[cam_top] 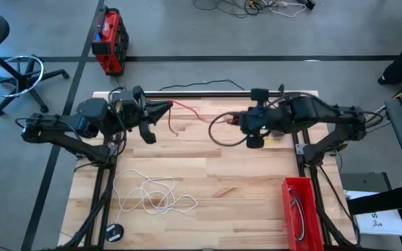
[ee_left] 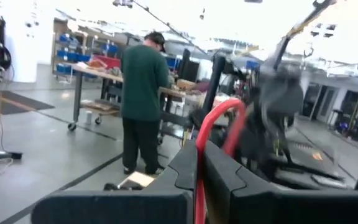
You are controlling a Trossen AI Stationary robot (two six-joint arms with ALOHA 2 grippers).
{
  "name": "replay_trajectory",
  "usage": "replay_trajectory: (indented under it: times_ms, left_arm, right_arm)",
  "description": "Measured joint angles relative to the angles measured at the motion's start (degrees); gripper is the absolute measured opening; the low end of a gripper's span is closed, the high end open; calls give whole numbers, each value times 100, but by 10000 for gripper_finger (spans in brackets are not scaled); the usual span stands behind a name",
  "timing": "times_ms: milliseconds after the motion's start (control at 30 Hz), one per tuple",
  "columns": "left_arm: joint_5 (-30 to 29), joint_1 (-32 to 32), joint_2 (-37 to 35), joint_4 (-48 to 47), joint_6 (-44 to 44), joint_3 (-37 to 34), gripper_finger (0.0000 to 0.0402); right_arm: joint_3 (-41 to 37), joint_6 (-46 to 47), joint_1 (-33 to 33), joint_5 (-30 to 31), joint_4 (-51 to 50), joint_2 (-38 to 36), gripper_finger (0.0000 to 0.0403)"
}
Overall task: Coil cords
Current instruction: Coil the red wire onto the spool
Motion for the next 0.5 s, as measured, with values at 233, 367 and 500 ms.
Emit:
replay_trajectory:
  times_ms: [233,367,500]
  left_arm:
    - [-215,11,-44,-657,219,493,1]
    - [517,6,170,-282,92,548,1]
    - [1348,-14,441,152,-58,591,1]
  right_arm:
    - [-414,32,-65,36,379,-16,0]
    - [-516,178,-294,242,762,50,0]
    - [-667,182,-539,322,933,172,0]
